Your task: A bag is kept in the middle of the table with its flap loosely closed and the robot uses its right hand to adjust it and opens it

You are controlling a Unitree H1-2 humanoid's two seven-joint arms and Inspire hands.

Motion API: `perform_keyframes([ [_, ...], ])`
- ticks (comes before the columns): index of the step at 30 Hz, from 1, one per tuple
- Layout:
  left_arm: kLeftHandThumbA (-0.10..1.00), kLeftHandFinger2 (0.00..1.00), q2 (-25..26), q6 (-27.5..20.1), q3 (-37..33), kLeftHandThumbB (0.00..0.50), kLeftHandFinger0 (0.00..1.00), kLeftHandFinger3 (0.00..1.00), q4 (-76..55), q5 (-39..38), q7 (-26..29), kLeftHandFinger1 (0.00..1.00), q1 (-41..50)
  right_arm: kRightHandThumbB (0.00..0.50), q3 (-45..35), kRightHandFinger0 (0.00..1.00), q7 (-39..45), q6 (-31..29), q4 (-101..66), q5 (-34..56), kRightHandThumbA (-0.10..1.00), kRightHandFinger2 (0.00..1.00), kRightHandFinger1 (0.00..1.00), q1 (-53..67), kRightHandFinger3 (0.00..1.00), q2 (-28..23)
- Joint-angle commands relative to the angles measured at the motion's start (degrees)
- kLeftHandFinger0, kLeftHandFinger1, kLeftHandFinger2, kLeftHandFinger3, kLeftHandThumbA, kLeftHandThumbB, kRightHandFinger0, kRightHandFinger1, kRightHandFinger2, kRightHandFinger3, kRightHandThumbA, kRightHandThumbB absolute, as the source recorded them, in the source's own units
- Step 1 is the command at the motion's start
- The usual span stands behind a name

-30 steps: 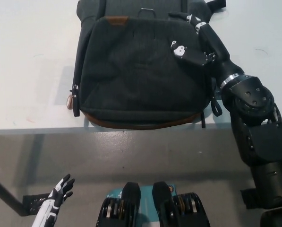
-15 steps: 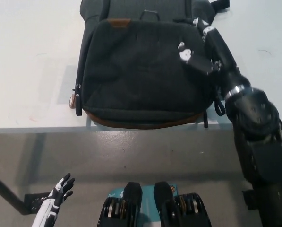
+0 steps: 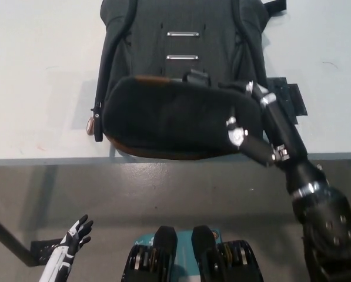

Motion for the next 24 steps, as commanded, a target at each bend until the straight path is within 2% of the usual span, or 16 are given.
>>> perform_keyframes([
  [1,1.00,1.00,1.04,-0.50,0.36,0.500,1.00,1.00,-1.33,-1.00,-0.81,1.00,-1.66,0.107,1.66,0.00,-1.24,-1.90,-13.13,-3.85,-0.10,0.68,0.35,2.53,0.72,1.48],
  [3,1.00,1.00,1.22,-0.73,0.35,0.500,1.00,1.00,-1.29,-0.91,-0.89,1.00,-1.56,0.103,2.12,0.00,-0.76,-2.28,-13.25,-3.54,-0.10,0.69,0.35,5.24,0.72,1.19],
  [5,1.00,1.00,1.38,-1.02,0.37,0.500,1.00,1.00,-0.83,-0.71,-0.85,1.00,-2.30,0.113,2.48,0.00,-0.50,-5.15,-12.77,-3.76,-0.10,0.71,0.37,7.69,0.73,0.24],
  [8,1.00,1.00,1.36,-1.75,0.40,0.500,1.00,1.00,-0.31,-0.77,-0.73,1.00,-2.81,0.112,2.95,0.01,0.39,-5.15,-13.06,-2.74,-0.10,0.72,0.38,10.62,0.74,-0.39],
  [10,1.00,1.00,1.46,-1.77,0.29,0.500,1.00,1.00,-0.28,-0.89,-0.91,1.00,-2.60,0.132,4.07,0.07,1.96,-2.28,-14.24,-2.90,-0.10,0.74,0.44,14.00,0.72,-1.57],
  [12,1.00,1.00,1.39,-2.29,0.19,0.500,1.00,1.00,0.06,-0.55,-0.77,1.00,-2.60,0.156,4.33,0.23,3.82,-1.82,-13.59,0.68,-0.06,0.82,0.59,16.62,0.80,-3.07],
  [13,1.00,1.00,1.39,-2.31,0.19,0.500,1.00,1.00,0.08,-0.54,-0.77,1.00,-2.65,0.158,4.36,0.25,3.91,-1.85,-13.61,0.80,-0.05,0.79,0.59,16.73,0.75,-3.20],
  [14,1.00,1.00,1.41,-2.45,0.18,0.500,1.00,1.00,0.25,-0.45,-0.74,1.00,-2.79,0.155,4.40,0.39,5.66,-0.99,-13.04,2.55,0.14,0.71,0.59,17.58,0.86,-4.92],
  [15,1.00,1.00,1.43,-2.24,0.21,0.500,1.00,1.00,0.21,-0.54,-0.77,1.00,-2.93,0.208,5.24,0.69,7.80,-1.13,-12.16,1.67,0.44,1.00,0.88,18.17,1.00,-7.86],
  [16,1.00,1.00,1.49,-2.09,0.24,0.500,1.00,1.00,0.09,-0.66,-0.84,1.00,-2.95,0.209,6.00,0.74,8.93,-1.34,-11.78,0.63,0.52,1.00,0.91,18.41,1.00,-9.63],
  [17,1.00,1.00,1.52,-2.06,0.24,0.500,1.00,1.00,0.09,-0.42,-0.72,1.00,-3.06,0.268,6.63,0.82,9.72,-1.01,-11.60,0.28,0.50,1.00,0.97,18.75,1.00,-11.02],
  [18,1.00,1.00,1.49,-2.03,0.25,0.500,1.00,1.00,0.13,-0.36,-0.66,1.00,-3.17,0.262,7.00,0.89,9.96,-1.73,-10.84,0.38,0.58,1.00,1.00,19.39,1.00,-11.94],
  [19,1.00,1.00,1.47,-1.98,0.21,0.500,1.00,1.00,0.12,-0.56,-0.78,1.00,-3.26,0.276,7.41,0.92,9.80,-3.44,-9.39,0.61,0.60,1.00,1.00,20.20,1.00,-12.64],
  [22,1.00,1.00,1.52,-2.05,0.23,0.500,1.00,1.00,0.22,-0.46,-0.71,1.00,-3.62,0.263,8.53,0.99,9.81,-4.19,-8.14,0.24,0.62,1.00,1.00,21.13,1.00,-13.92],
  [24,1.00,1.00,1.40,-2.10,0.29,0.500,1.00,1.00,0.29,-0.59,-0.65,1.00,-3.80,0.262,8.91,1.00,10.10,-5.53,-6.94,0.63,0.64,1.00,1.00,21.79,1.00,-14.44],
])
